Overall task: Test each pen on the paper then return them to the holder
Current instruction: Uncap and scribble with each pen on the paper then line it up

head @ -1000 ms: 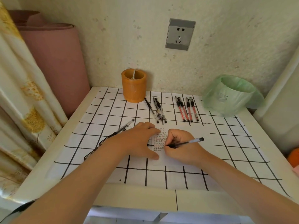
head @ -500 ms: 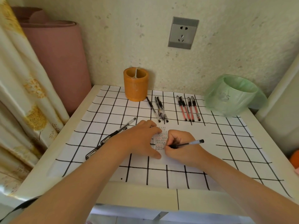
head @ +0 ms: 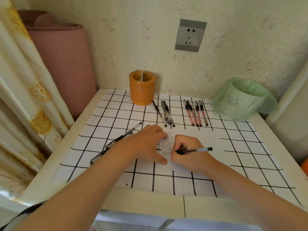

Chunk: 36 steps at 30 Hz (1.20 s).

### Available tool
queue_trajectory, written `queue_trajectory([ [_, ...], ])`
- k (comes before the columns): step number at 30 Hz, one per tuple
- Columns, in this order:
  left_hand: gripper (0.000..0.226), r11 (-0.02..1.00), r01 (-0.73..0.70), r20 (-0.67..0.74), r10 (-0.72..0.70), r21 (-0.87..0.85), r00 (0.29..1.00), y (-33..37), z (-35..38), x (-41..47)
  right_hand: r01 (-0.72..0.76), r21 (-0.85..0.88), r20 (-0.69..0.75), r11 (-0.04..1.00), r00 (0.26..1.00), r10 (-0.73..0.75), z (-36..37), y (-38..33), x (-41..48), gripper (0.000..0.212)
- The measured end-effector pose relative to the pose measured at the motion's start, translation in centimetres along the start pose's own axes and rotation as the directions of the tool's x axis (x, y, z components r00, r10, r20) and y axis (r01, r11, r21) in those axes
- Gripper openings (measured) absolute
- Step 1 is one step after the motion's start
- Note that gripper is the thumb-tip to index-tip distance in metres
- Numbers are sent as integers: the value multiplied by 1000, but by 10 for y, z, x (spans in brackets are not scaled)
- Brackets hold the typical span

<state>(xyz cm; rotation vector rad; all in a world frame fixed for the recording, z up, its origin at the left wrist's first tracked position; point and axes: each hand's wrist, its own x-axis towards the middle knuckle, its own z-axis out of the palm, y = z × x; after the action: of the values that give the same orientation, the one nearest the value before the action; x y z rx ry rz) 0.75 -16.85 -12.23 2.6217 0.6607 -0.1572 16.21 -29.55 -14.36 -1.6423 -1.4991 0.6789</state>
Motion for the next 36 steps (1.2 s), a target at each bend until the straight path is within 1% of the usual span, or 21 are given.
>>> queue_trajectory([
  [6,98,1000,5,-4,-5,-4,1000,0,-1,0,-14,20,36,1000,999,13,-1,3,1,15],
  [17,97,1000,8,-1,-8,-4,1000,1,-1,0,-21,19,24,1000,1000,21,-1,3,0,16],
  [24,98,1000,6,-4,-6,2,1000,0,0,0,8,5,21,1000,1000,-8,1,3,-1,13],
  [28,98,1000,10,1,-10,3,1000,0,0,0,-12,26,52,1000,999,11,0,3,1,12],
  [36,97,1000,7,5,-7,3,1000,1,-1,0,-44,30,55,999,998,42,-1,2,0,14],
])
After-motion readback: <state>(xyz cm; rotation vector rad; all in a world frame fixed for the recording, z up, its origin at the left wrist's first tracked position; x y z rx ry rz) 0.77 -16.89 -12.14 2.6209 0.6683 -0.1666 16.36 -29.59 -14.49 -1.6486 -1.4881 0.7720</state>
